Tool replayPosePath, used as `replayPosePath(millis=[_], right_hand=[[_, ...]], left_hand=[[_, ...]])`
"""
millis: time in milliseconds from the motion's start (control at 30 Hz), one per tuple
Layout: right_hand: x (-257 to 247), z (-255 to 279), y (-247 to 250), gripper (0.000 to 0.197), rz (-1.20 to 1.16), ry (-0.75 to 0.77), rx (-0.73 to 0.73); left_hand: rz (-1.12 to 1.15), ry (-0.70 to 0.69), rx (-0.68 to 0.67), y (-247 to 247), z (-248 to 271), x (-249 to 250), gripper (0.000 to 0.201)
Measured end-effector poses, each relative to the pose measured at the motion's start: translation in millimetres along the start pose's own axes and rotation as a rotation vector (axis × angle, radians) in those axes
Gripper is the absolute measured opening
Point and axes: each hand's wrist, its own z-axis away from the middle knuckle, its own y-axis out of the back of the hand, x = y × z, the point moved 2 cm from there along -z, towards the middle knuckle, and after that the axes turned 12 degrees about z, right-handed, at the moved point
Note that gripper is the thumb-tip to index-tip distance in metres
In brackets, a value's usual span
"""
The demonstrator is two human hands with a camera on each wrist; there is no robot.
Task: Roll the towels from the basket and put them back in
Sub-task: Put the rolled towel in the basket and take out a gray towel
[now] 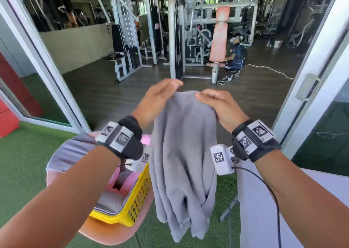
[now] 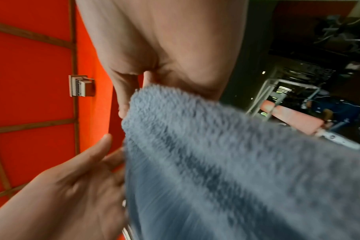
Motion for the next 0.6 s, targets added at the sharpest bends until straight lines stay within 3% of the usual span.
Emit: replayPosePath(millis=[67,133,200,333,367,467,500,533,600], right_hand=[[-10,-12,-1,0.023,0.07,0.079,0.05],[-16,-17,-5,0.02,0.106,0.117,0.06],[-7,-11,-4,0.014,0.116,0.087,0.053],[22,11,-1,0.023,0.115,-0.006,-0.036],[20,11,2,0.022,0.127,0.018,-0.013],[-3,-5,16,0.014,0.132,0.097,0.099],[-9,-10,19,0.013,0.14,0.102,0.118],[-11,-12,21,0.014,0.149,0.098,0.123],[0,-6,19,0.019,0.177,0.049,0.076]], left_hand=[[0.168,0.158,-0.094,-25,8,-15,0.032],[0.3,0.204,-0.12,-39,9,-19,0.042],[0.396,0.181,-0.044,-35,4,-18,0.035],[0.486,0.123,0.21,-14,-10,-15,0.02],[0.492,0.153,0.18,-17,-10,-15,0.023],[0.365,0.316,-0.165,-46,-1,-16,0.025],[0.344,0.308,-0.223,-52,0,-15,0.024],[0.378,0.264,-0.216,-54,-1,-13,0.022],[0.519,0.193,-0.045,-43,-12,-11,0.02]])
